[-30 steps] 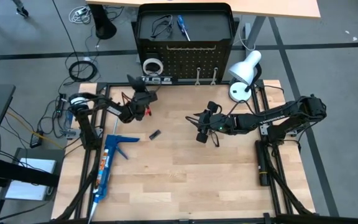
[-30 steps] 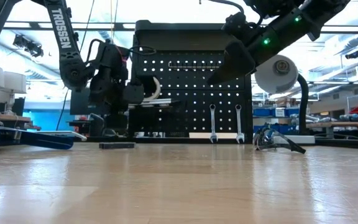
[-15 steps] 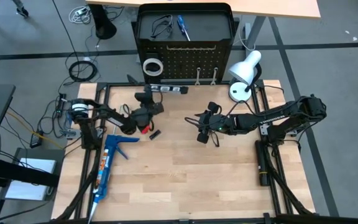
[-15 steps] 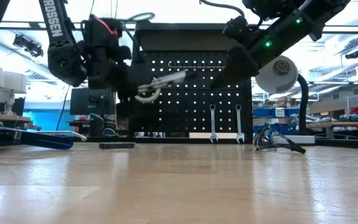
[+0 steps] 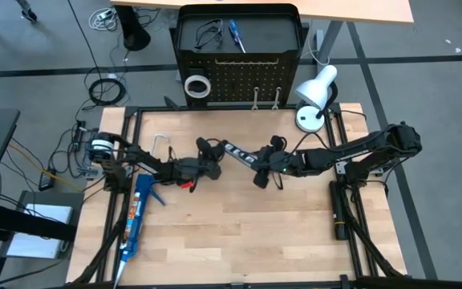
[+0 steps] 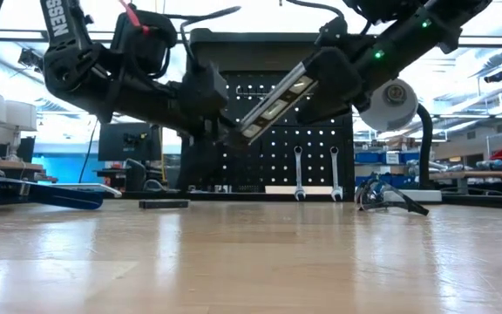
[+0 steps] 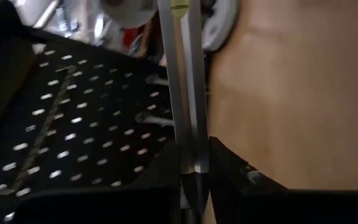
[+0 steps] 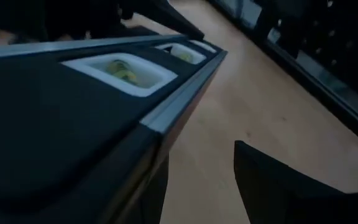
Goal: Hang tools onto peg board
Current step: Unhang the spirit level from the peg board
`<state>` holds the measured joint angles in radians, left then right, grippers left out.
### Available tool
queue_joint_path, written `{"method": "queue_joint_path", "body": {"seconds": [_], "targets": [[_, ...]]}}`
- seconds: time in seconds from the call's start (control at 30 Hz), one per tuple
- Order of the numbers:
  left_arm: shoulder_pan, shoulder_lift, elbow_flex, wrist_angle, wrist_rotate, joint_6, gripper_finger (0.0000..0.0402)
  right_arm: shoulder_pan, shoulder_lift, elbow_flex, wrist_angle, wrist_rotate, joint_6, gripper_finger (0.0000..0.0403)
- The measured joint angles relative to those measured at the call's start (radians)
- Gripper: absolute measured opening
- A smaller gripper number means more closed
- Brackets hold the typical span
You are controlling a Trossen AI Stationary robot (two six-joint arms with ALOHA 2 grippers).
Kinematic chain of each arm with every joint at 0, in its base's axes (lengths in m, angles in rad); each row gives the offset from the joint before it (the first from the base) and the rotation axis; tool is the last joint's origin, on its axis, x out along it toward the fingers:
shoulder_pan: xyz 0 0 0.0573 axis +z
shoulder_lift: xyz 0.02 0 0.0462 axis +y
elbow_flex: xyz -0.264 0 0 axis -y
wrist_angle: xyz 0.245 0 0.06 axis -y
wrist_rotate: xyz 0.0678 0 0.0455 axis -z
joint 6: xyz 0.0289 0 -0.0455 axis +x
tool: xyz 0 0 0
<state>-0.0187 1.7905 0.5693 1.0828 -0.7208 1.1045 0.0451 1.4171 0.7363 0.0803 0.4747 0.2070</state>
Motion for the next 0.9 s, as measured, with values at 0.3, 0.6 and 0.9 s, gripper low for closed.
{"method": "queue_joint_path", "body": {"seconds": [0.3, 0.6, 0.9], "targets": [[0.004, 0.0, 0.001, -0.006, 0.015, -0.059, 0.0044, 0.017, -0.031, 0.235, -0.466, 0.014, 0.067, 0.0183], [0.005, 0.003, -0.003, -0.029, -0.08, -0.028, 0.0045, 0.048, -0.035, 0.324, -0.686, 0.006, 0.154, 0.0183], [0.003, 0.005, -0.004, -0.054, -0.153, 0.085, 0.0045, 0.087, -0.035, 0.325, -0.979, 0.0, 0.345, 0.0183]]}}
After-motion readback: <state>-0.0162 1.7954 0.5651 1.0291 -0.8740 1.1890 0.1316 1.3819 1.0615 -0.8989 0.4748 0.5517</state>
